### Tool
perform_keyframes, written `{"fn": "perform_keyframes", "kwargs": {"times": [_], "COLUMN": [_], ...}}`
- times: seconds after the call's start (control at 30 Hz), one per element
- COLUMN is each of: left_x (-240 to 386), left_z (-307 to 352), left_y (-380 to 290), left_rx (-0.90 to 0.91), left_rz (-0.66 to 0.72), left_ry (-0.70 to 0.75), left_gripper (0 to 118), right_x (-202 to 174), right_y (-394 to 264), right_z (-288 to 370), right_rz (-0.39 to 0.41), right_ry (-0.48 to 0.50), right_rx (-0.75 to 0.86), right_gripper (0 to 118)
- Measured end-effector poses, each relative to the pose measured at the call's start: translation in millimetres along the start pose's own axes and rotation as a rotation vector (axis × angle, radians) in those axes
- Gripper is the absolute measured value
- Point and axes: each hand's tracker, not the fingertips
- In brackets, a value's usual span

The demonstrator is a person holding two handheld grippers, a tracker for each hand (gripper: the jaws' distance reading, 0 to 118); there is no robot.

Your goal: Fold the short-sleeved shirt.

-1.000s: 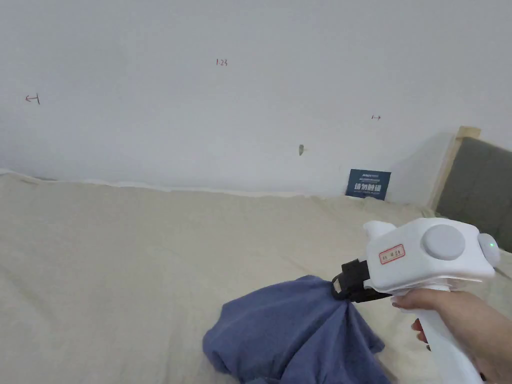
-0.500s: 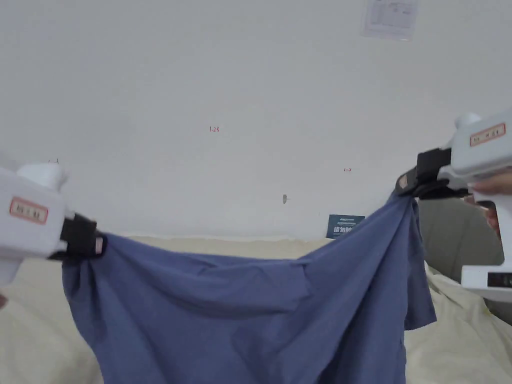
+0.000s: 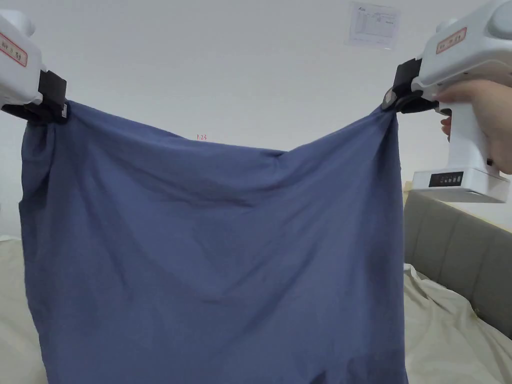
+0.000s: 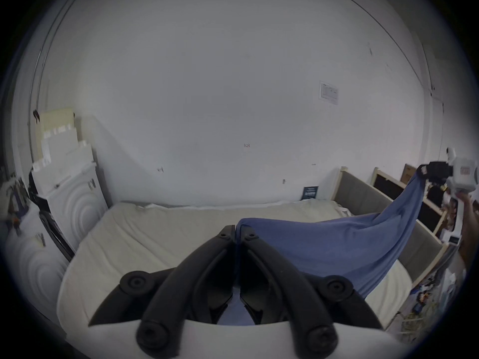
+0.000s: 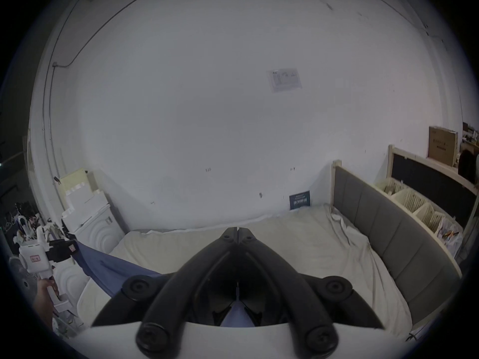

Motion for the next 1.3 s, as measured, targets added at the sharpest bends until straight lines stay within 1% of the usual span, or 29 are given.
{"fn": "perform_keyframes", "kwargs": {"times": [0.1,0.17,0.2,0.23,0.27,0.37,0.43,0.53,0.6,0.67,0.73,0.8,0.9,0.97,1.03,1.1,1.2,1.3], "left_x": [-5,-16,-19,-22,-24,-26,-20,-20,-18,-15,-13,-12,-5,-4,-3,-1,-2,-4], "left_z": [-19,-35,-38,-43,-47,-56,-57,-64,-72,-81,-82,-80,-58,-36,-16,8,52,83], "left_y": [5,8,8,6,5,-3,-12,-28,-45,-66,-93,-123,-166,-190,-209,-224,-244,-264], "left_rx": [0.011,0.065,0.089,0.111,0.126,0.144,0.159,0.158,0.117,0.065,0.035,0.008,-0.001,-0.007,-0.017,-0.006,0.007,-0.044], "left_rz": [-0.006,0.046,0.072,0.091,0.11,0.096,0.064,0.058,0.058,0.05,0.082,0.104,0.097,0.112,0.115,0.104,0.101,0.091], "left_ry": [0.013,-0.008,-0.007,-0.001,0.012,0.031,0.037,0.037,0.061,0.107,0.084,0.074,0.083,0.028,0.019,0.004,-0.041,-0.105], "left_gripper": [2,2,2,2,2,2,2,2,2,2,2,2,2,2,2,2,2,2], "right_x": [-15,-22,-25,-28,-29,-30,-33,-28,-23,-18,-15,-12,-3,7,12,19,27,35], "right_y": [8,8,6,4,1,-11,-22,-44,-69,-104,-139,-176,-218,-234,-246,-253,-269,-296], "right_z": [-17,-26,-31,-36,-40,-56,-52,-62,-66,-74,-79,-77,-60,-42,-17,9,60,107], "right_rz": [0.004,0.011,0.018,0.029,0.033,0.051,0.071,0.085,0.079,0.053,0.034,0.024,0.011,-0.024,0.008,0.034,0.023,0.027], "right_ry": [-0.029,0.008,0.003,-0.016,-0.054,-0.041,-0.031,-0.051,-0.045,-0.028,-0.054,-0.057,-0.014,0.046,0.047,0.081,0.126,0.126], "right_rx": [0.083,0.144,0.155,0.176,0.223,0.215,0.217,0.197,0.182,0.142,0.107,0.078,0.006,-0.045,-0.033,-0.006,0.051,0.061], "right_gripper": [0,0,0,0,0,0,0,0,0,0,0,0,0,0,0,0,0,0]}}
